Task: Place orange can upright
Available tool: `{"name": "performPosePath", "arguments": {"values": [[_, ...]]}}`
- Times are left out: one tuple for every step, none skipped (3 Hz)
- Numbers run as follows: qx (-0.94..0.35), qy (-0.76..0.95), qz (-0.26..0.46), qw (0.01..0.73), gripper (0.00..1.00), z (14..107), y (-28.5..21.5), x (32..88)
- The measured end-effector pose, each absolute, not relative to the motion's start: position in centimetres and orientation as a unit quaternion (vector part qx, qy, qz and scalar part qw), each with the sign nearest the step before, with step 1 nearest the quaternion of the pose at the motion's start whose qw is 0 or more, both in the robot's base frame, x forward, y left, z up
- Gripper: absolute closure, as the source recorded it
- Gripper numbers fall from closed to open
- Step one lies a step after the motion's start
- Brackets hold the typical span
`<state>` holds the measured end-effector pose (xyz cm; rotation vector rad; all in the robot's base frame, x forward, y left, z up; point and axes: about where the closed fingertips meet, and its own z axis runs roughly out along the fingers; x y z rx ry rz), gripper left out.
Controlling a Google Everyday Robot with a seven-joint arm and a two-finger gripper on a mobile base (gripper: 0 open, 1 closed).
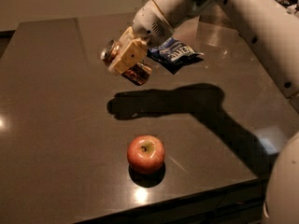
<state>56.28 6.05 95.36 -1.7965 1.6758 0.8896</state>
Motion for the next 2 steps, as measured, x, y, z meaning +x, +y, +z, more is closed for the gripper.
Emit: {"name": "performPosePath", "arguments": {"values": [[-0.591, 0.65, 0.371, 0.302, 1.0, 94.89, 5.0, 56.82], [-0.524, 0.668, 0.403, 0.343, 1.0, 94.56, 4.26, 57.36]]}}
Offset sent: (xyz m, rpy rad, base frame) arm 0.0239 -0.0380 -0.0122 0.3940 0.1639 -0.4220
